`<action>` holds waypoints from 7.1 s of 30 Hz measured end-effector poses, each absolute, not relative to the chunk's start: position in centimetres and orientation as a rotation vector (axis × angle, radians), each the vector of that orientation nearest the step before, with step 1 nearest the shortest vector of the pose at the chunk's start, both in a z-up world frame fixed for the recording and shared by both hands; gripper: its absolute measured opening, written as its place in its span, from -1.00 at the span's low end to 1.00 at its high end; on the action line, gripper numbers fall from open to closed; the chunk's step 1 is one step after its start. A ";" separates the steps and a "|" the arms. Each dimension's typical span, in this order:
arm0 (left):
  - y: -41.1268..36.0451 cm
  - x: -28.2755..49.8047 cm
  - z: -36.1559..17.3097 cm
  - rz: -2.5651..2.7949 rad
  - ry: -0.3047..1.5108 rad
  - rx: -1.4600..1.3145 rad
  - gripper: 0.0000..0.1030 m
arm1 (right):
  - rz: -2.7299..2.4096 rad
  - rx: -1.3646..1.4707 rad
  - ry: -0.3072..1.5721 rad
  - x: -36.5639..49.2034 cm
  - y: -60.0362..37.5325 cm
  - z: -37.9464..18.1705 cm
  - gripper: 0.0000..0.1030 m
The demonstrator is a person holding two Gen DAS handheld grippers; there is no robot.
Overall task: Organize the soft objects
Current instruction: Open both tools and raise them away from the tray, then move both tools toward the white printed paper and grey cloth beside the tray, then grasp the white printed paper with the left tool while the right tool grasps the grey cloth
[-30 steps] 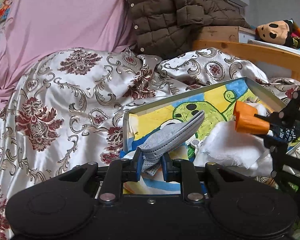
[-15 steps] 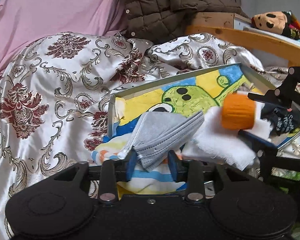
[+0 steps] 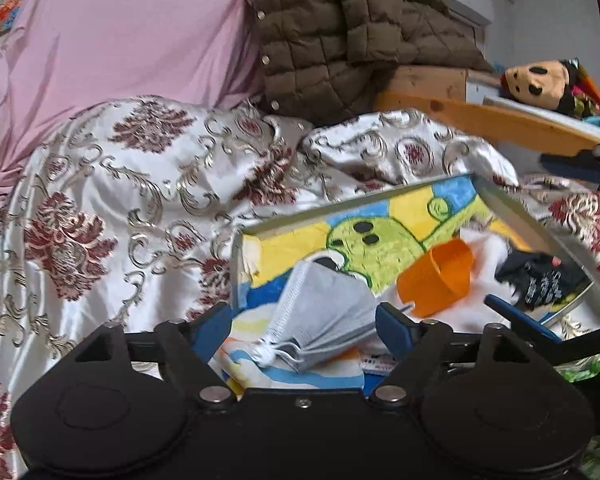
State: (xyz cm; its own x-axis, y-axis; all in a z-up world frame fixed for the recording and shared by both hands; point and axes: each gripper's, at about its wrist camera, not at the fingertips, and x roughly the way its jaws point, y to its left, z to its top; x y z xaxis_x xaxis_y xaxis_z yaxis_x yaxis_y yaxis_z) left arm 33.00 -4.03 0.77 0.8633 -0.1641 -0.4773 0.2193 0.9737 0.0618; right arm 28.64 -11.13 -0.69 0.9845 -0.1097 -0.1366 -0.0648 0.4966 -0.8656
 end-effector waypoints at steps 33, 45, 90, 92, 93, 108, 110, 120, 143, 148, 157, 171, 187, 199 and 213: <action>-0.2 11.8 8.1 -0.042 0.209 -0.114 0.98 | -0.002 -0.130 0.058 13.1 -21.5 7.7 0.99; 2.7 5.5 5.7 0.083 0.377 -0.179 0.98 | 0.029 -0.009 0.177 8.0 -23.1 4.8 0.99; 2.6 6.0 1.3 0.224 0.757 -0.033 0.98 | 0.170 0.005 0.563 9.2 -17.1 -0.6 0.99; 2.5 6.0 1.4 0.220 0.757 -0.027 0.98 | 0.176 0.029 0.576 9.9 -17.2 -0.8 0.99; 2.4 6.1 1.4 0.218 0.756 -0.026 0.98 | 0.177 0.035 0.578 10.2 -17.2 -0.8 0.99; 3.8 9.2 1.3 0.208 0.803 -0.096 0.98 | 0.207 -0.060 0.532 15.2 -14.8 -1.0 0.99; 4.1 9.5 1.3 0.214 0.803 -0.105 0.98 | 0.201 -0.086 0.521 16.1 -14.4 -1.1 0.99; 5.2 11.8 2.2 0.196 0.803 -0.109 0.98 | 0.249 -0.103 0.504 16.5 -13.4 -1.0 0.99; 10.6 20.5 1.2 0.109 0.824 -0.297 0.98 | 0.379 -0.253 0.435 18.8 -10.5 -2.2 0.99; 10.9 22.6 0.7 0.071 0.788 -0.327 0.98 | 0.416 -0.284 0.432 19.0 -9.8 -2.6 0.99; 10.8 25.9 -0.2 -0.041 0.749 -0.309 0.98 | 0.460 -0.257 0.465 20.4 -9.3 -2.6 0.99; 12.7 29.3 -4.6 -0.129 0.856 -0.520 0.96 | 0.531 -0.146 0.571 24.1 -8.4 -2.3 0.99; 13.0 30.4 -6.1 -0.219 0.846 -0.603 0.54 | 0.491 -0.133 0.711 28.7 -5.9 -4.3 0.41; 13.5 30.7 -6.9 -0.202 0.847 -0.644 0.08 | 0.493 -0.094 0.754 29.7 -5.3 -5.7 -0.19; 13.0 30.1 -6.5 -0.189 0.829 -0.645 -0.60 | 0.476 -0.100 0.707 27.9 -6.5 -5.3 -0.97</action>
State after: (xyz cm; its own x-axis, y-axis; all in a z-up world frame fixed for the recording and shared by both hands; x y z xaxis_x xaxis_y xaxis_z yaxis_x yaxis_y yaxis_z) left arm 30.09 13.05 -6.50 0.6718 -0.3980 -0.6248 -0.0876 0.7948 -0.6005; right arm 27.92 -6.46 -5.30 0.6586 0.3862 -0.6459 -0.4529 0.8888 0.0696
